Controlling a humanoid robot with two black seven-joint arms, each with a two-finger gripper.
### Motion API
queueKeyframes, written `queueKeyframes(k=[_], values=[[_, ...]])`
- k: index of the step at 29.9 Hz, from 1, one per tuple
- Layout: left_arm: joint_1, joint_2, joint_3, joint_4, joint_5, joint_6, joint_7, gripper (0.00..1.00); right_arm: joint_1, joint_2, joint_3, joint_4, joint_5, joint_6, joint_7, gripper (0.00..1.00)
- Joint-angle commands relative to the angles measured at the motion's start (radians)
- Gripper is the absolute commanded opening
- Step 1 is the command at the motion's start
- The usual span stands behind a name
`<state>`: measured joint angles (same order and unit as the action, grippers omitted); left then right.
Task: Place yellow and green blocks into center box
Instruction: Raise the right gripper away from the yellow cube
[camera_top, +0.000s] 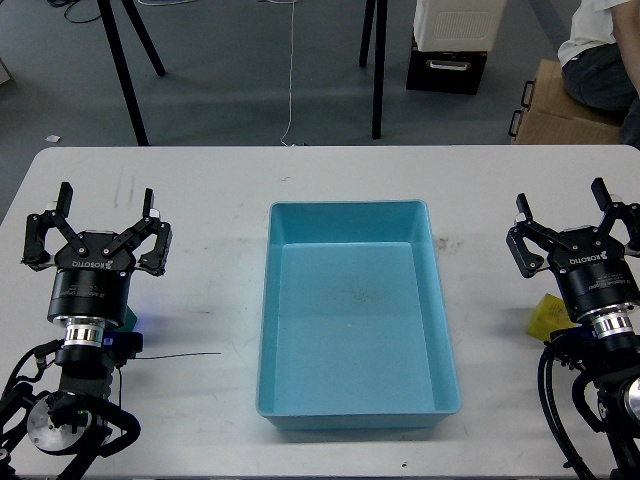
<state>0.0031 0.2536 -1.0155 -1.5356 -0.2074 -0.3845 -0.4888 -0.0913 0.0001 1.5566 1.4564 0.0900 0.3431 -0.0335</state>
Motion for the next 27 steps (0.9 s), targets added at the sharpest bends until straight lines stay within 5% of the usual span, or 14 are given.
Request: queueKeyframes(k=[1,10,12,15,20,25,27], values=[[0.003,-0.002,-0.001,0.002,0.002,0.001,0.0,1.0,-0.002,0.0,0.007,-0.001,-0.001,0.002,0.001,0.99],[0.002,-0.002,0.005,0.009,0.002,-0.001,0.0,1.0,0.013,0.0,0.025,-0.013,-0.05,0.01,0.003,0.99],[0.002,-0.002,0.005,0.014,0.002,-0.001,0.0,1.0,0.054,0.0,0.023,-0.016,-0.175,0.01,0.003,0.99],[0.002,0.0,0.005,0.015,0.002,-0.001,0.0,1.0,0.142,-0.153,0.011,-0.018,-0.508,0.01,0.006,0.99],[0.0,-0.002,0.005,0.028,0.002,-0.001,0.0,1.0,0.267,-0.261,0.031,-0.019,-0.967,-0.016,0.11,0.99],[-0.003,-0.004,0.005,0.037,0.002,-0.001,0.0,1.0,0.424,-0.383,0.01,-0.021,-1.223,-0.073,0.124,0.97],[-0.005,-0.004,0.005,0.038,0.002,-0.001,0.0,1.0,0.482,-0.414,-0.004,-0.024,-1.367,-0.11,0.173,0.97]])
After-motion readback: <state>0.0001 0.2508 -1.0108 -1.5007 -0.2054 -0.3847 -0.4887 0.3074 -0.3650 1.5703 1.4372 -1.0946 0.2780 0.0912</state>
